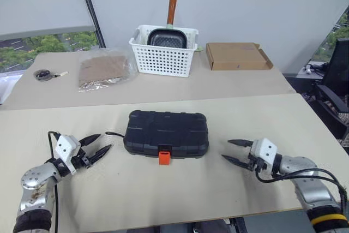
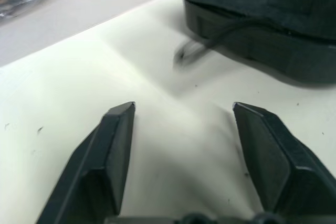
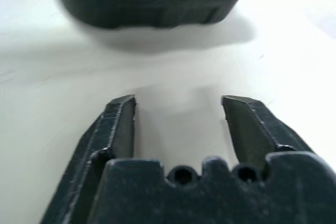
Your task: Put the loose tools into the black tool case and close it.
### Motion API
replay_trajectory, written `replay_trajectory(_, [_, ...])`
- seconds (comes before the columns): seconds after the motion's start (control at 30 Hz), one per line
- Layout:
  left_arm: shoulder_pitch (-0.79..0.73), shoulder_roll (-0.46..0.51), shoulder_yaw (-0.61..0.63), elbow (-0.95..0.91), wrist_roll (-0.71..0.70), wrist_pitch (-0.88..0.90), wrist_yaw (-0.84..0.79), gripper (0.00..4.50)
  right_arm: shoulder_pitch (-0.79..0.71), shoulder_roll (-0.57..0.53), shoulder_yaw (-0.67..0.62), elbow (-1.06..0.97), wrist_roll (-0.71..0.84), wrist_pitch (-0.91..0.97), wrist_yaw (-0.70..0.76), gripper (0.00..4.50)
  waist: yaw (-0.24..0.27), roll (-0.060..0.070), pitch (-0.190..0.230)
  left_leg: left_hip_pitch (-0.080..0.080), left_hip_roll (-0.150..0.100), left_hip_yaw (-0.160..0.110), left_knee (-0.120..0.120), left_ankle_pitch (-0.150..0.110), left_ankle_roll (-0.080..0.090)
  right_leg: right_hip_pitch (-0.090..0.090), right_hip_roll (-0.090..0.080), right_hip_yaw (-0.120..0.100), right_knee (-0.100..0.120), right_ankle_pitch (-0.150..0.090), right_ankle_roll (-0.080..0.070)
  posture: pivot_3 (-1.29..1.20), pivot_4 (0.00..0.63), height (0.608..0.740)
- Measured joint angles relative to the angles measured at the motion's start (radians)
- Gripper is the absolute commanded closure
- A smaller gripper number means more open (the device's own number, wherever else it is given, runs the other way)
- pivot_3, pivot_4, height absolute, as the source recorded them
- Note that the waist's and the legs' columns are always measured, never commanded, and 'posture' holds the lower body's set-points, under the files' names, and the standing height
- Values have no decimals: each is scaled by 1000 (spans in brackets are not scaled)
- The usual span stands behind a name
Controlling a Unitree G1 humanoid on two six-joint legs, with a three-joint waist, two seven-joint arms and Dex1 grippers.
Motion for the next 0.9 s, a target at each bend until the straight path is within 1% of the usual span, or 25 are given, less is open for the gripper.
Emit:
replay_trajectory(0.1, [-49, -5, 32, 39, -14, 57, 51, 1295, 38, -28, 29, -190, 122, 209, 37, 1478, 7, 0, 0, -1, 1, -1, 0, 1, 0, -1, 1, -1, 1, 3, 4, 0, 150, 700])
replay_trajectory(0.2, [-144, -27, 45, 41, -47, 106, 85, 1295, 34, -45, 62, -344, 204, 406, 34, 1478, 14, -2, 0, -2, 0, -3, 1, 1, 0, -1, 1, -2, 1, 3, 4, 0, 150, 700])
replay_trajectory(0.23, [-200, -33, 47, 36, -52, 125, 98, 1295, 18, -41, 90, -395, 229, 491, 23, 1478, 18, -3, 0, -3, 0, -3, 1, 1, 0, -1, 1, -2, 0, 3, 4, 0, 150, 700])
replay_trajectory(0.33, [-304, -50, 44, 7, -74, 166, 111, 1295, -44, 8, 145, -403, 227, 596, -15, 1478, 22, -7, 0, -5, 0, -3, 3, 2, 1, 0, 1, -2, -2, 4, 4, 0, 150, 700])
replay_trajectory(0.4, [-393, -75, 31, -57, -103, 217, 122, 1295, -93, 65, 182, -388, 214, 647, -60, 1478, 21, -7, 0, -7, -2, -2, 4, 0, 4, 0, 0, -2, -3, 5, 4, 0, 150, 700])
replay_trajectory(0.47, [-432, -96, 10, -106, -113, 242, 118, 1295, -135, 129, 187, -337, 182, 654, -110, 1478, 12, -7, -1, -5, -2, 0, 5, -1, 5, 2, 0, -1, -4, 5, 4, 0, 150, 700])
replay_trajectory(0.57, [-442, -149, -49, -168, -117, 276, 102, 1295, -209, 220, 182, -240, 137, 648, -202, 1478, 3, -7, -1, -5, -3, 1, 4, -1, 4, 2, 1, 0, -4, 5, 4, 0, 150, 700])
replay_trajectory(0.7, [-443, -217, -159, -218, -92, 302, 76, 1295, -344, 337, 154, -33, 30, 550, -363, 1478, 1, -7, 0, -5, -2, 0, 4, 2, 1, 1, 3, -1, -2, 5, 4, 0, 150, 700])
replay_trajectory(0.8, [-452, -229, -191, -211, -69, 303, 71, 1295, -401, 365, 117, 72, -24, 469, -431, 1478, 1, -7, 0, -5, -1, 0, 3, 3, -1, 0, 4, -1, -1, 5, 4, 0, 150, 700])
replay_trajectory(0.9, [-497, -241, -243, -161, 11, 281, 86, 1295, -440, 387, 73, 175, -59, 383, -492, 1478, 1, -7, 0, -5, -2, 0, 2, 3, -1, 0, 5, -1, -1, 5, 4, 0, 150, 700])
